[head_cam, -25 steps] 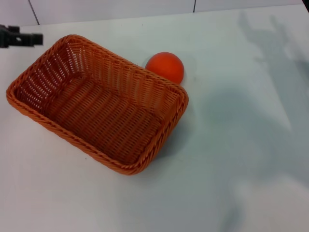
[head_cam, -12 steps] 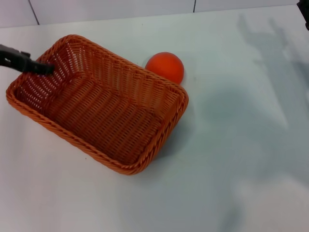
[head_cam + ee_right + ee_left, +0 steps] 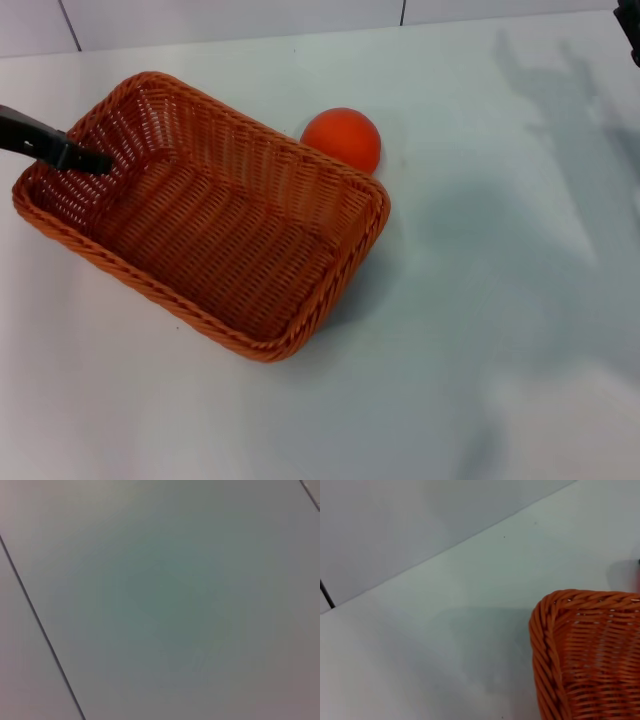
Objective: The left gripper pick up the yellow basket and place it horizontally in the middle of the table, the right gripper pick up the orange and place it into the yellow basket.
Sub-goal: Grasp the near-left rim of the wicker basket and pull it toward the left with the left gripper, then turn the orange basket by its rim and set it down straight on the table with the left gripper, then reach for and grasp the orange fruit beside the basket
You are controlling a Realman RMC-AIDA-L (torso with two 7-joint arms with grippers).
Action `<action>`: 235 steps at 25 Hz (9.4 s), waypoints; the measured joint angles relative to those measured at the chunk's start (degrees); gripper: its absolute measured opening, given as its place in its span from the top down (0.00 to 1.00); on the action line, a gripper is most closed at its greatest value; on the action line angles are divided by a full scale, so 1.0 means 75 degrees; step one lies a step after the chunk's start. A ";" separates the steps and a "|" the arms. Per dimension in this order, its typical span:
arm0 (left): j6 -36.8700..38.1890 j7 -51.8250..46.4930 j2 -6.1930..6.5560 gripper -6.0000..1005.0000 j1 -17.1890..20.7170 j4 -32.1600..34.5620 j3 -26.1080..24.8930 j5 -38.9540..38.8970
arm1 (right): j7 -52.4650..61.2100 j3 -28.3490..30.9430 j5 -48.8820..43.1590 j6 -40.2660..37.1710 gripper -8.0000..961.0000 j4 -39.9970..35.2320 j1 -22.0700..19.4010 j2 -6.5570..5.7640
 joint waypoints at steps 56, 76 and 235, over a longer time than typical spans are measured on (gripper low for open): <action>0.1680 -0.2046 -0.1439 0.71 0.3532 0.1672 -0.3020 -0.4141 | 0.0000 0.0022 0.0043 0.0789 0.03 -0.0150 0.0523 -0.0047; 0.2214 -0.2112 -0.1297 0.44 0.3761 0.1248 -0.2772 -0.3990 | 0.0131 -0.0057 -0.0042 0.0993 0.03 -0.0262 0.0658 -0.0058; 0.2177 0.2730 -0.0687 0.26 0.4150 -0.0812 -0.3924 -0.7816 | 1.1752 -0.2798 -0.8149 0.3199 0.82 -0.3595 0.2531 -0.0145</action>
